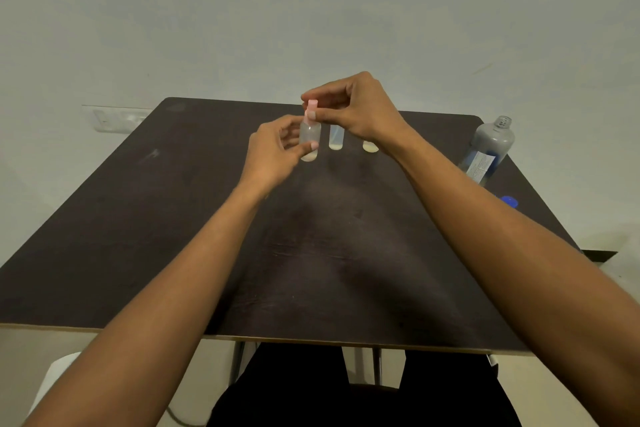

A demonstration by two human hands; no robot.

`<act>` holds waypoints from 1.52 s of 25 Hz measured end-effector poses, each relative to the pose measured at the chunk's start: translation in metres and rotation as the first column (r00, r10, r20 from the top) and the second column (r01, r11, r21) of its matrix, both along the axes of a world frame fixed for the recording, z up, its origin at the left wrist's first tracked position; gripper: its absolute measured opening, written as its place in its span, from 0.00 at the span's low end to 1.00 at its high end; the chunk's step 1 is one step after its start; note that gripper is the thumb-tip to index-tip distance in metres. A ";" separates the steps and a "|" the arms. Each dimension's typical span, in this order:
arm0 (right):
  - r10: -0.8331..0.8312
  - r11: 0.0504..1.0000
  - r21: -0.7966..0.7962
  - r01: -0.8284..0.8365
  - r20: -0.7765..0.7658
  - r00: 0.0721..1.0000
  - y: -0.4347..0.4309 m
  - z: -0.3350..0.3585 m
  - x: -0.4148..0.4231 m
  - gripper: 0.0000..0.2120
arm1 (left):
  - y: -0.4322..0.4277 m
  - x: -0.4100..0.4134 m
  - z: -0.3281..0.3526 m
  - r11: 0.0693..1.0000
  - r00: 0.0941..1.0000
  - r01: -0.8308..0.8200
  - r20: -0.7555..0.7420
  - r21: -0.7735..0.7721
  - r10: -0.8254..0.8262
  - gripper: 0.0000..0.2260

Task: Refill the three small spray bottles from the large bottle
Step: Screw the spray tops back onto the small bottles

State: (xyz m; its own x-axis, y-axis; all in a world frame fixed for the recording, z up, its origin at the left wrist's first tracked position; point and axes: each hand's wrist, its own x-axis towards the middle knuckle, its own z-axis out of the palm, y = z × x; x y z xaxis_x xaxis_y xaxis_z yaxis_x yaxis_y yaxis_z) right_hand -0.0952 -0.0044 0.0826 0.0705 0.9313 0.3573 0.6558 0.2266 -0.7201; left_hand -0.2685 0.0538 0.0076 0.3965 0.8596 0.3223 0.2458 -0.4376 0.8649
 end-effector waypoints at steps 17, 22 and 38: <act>-0.209 0.975 -0.021 0.220 0.245 0.947 0.124 -0.048 0.021 0.11 | 0.097 0.053 -0.038 0.993 0.991 -0.087 -0.112 -0.085 0.077 0.22; -0.219 0.973 -0.022 0.230 0.232 0.948 0.130 -0.057 0.021 0.11 | 0.106 0.055 -0.046 0.992 0.991 -0.083 -0.117 -0.090 0.072 0.21; -0.203 0.975 -0.040 0.220 0.246 0.948 0.131 -0.060 0.018 0.14 | 0.112 0.053 -0.049 0.992 0.987 -0.083 -0.146 -0.095 0.068 0.22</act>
State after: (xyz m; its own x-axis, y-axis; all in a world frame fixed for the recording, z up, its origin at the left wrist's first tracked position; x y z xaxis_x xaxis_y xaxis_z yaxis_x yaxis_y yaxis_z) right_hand -0.0775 0.1265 0.0225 0.1885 0.9265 0.3257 0.8383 0.0210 -0.5448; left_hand -0.2155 0.1663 -0.0411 0.3648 0.9140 0.1775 0.3983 -0.3255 0.8575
